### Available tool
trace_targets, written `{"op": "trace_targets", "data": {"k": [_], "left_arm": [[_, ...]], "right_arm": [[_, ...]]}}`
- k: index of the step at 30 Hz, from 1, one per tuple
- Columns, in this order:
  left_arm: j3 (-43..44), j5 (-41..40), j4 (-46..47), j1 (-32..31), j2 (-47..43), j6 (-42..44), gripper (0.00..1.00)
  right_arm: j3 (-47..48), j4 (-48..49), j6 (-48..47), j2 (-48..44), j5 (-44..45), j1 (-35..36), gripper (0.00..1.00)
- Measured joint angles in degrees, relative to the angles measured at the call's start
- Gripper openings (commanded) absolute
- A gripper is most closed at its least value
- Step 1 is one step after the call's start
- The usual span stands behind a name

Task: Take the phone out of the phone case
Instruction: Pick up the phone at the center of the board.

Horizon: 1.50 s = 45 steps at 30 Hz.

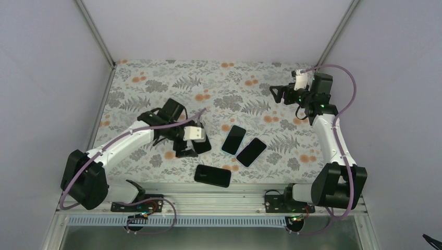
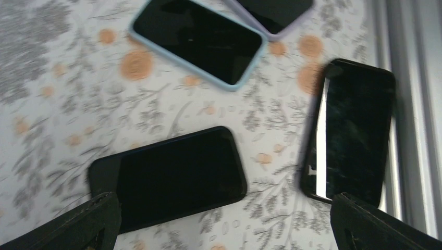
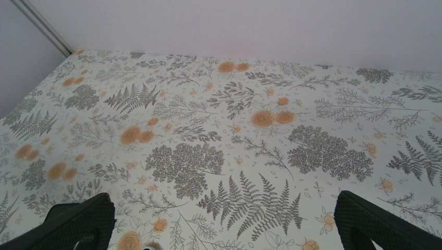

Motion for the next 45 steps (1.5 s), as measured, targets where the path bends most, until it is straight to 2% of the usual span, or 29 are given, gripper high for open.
{"op": "trace_targets", "data": {"k": [11, 21, 45], "left_arm": [[-9.01, -3.08, 1.57, -13.27, -0.94, 3.87, 1.00], [-12.83, -7.56, 7.23, -20.83, 0.13, 3.34, 1.00], [-15.56, -14.75, 18.18, -26.01, 9.31, 1.09, 1.00]], "right_arm": [[0.15, -1.38, -0.61, 0.96, -1.64, 0.02, 0.99], [0.15, -1.60, -1.44, 1.05, -3.04, 0.02, 0.99], [0.13, -1.70, -1.90, 1.05, -3.48, 0.28, 0.99]]}}
